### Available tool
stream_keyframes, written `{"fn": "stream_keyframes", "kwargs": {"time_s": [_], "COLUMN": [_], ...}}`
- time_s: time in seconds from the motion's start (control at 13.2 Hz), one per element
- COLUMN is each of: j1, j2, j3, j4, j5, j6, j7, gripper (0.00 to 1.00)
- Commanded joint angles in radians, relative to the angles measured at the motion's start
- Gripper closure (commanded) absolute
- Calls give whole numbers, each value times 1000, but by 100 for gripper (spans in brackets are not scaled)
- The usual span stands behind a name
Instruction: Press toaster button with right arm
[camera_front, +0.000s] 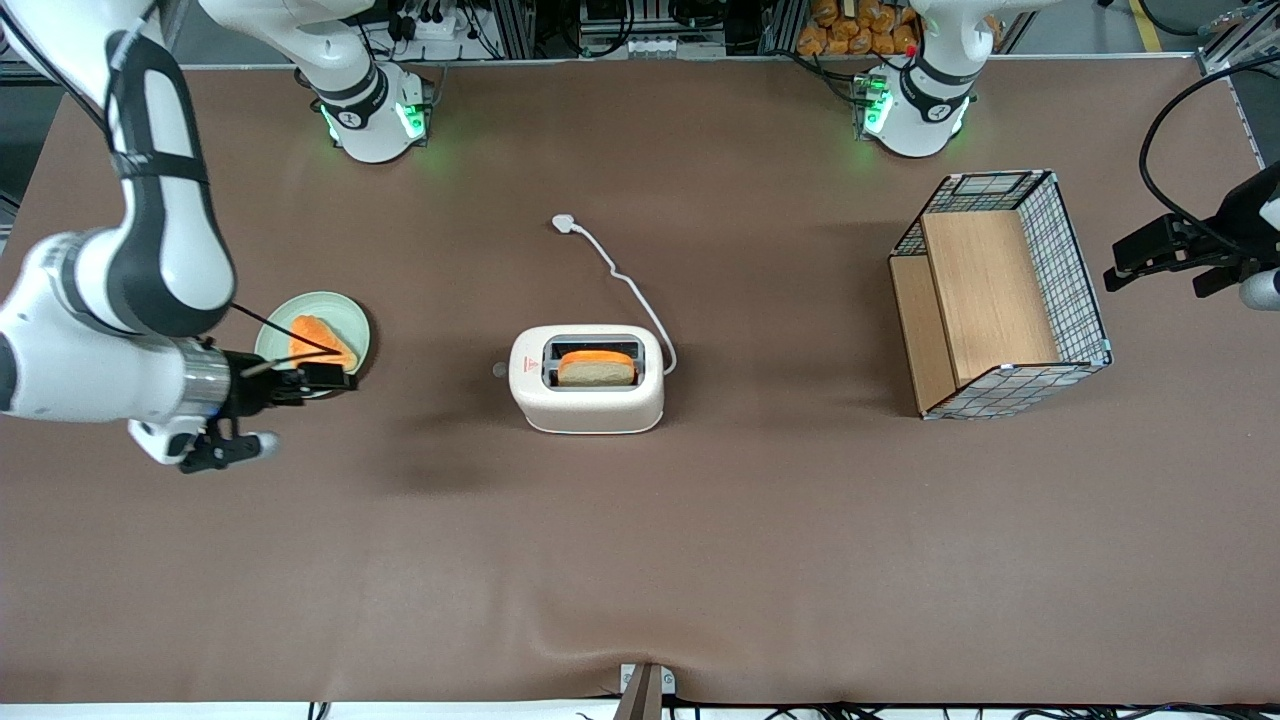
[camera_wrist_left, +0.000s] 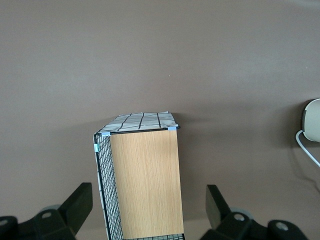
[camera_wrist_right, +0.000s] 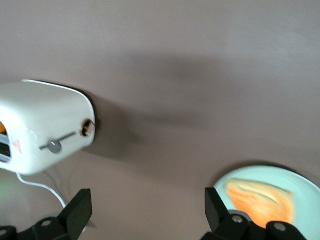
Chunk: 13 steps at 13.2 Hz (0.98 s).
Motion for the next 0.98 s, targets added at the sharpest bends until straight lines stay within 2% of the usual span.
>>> {"fn": "stream_keyframes", "kwargs": {"time_s": [0.0, 0.38, 0.6, 0.91], "j1": [-37, -68, -72, -98], "j2": [-88, -174, -253, -355], "j3": [7, -2, -2, 0], "j4": [-17, -17, -19, -57], "j5": [-92, -144, -263, -302], "j6": [-62, -115, -112, -139], "j7": [3, 6, 16, 14], "gripper": [0, 0, 0, 0]}}
